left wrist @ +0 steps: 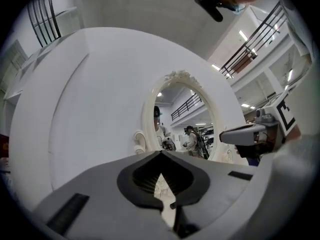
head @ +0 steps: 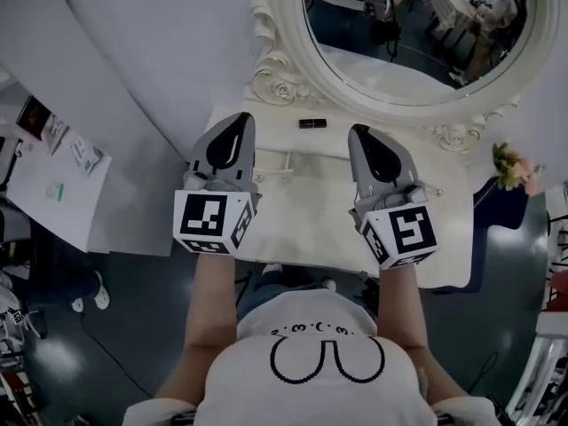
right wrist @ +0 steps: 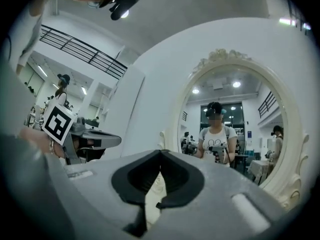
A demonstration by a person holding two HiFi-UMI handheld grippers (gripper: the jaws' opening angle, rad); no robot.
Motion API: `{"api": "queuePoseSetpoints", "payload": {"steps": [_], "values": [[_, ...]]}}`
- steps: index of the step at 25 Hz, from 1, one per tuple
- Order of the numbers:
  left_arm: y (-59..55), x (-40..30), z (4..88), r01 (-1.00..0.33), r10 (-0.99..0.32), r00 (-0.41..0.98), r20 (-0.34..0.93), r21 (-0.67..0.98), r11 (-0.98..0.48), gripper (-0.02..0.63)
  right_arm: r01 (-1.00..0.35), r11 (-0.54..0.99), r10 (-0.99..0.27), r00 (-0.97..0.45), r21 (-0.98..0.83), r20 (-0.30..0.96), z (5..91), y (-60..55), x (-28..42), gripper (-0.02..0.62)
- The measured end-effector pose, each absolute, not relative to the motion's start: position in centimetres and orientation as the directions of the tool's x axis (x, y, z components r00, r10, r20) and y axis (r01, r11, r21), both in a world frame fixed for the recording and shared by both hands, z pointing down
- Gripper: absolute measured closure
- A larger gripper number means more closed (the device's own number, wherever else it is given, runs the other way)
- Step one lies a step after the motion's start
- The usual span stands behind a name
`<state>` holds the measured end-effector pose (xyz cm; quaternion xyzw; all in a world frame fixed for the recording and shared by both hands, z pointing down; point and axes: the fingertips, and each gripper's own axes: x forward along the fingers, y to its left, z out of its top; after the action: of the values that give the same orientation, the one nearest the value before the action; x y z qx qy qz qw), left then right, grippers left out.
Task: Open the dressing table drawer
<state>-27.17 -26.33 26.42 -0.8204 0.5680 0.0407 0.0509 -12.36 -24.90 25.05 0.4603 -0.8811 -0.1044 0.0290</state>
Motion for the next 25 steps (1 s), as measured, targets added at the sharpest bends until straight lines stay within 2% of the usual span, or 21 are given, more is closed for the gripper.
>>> {"api": "queuePoseSetpoints", "payload": {"steps": [9, 25], "values": [[-25.4, -26.4, 25.3, -0.933, -0.922, 0.36, -0.144, -0.065, -0.354, 0.609, -0.819, 0.509, -0.834, -0.545, 0.264, -0.084, 24.1, -24.3, -11.3, 0.598], [-25.6, -25.1, 25.0, -0.922, -0.911, 0.386, -0.145, -0.077, -0.379, 0.609, -0.829, 0.51, -0.844, -0.533, 0.23, -0.05, 25.0, -24.3, -10.4, 0.598]]}}
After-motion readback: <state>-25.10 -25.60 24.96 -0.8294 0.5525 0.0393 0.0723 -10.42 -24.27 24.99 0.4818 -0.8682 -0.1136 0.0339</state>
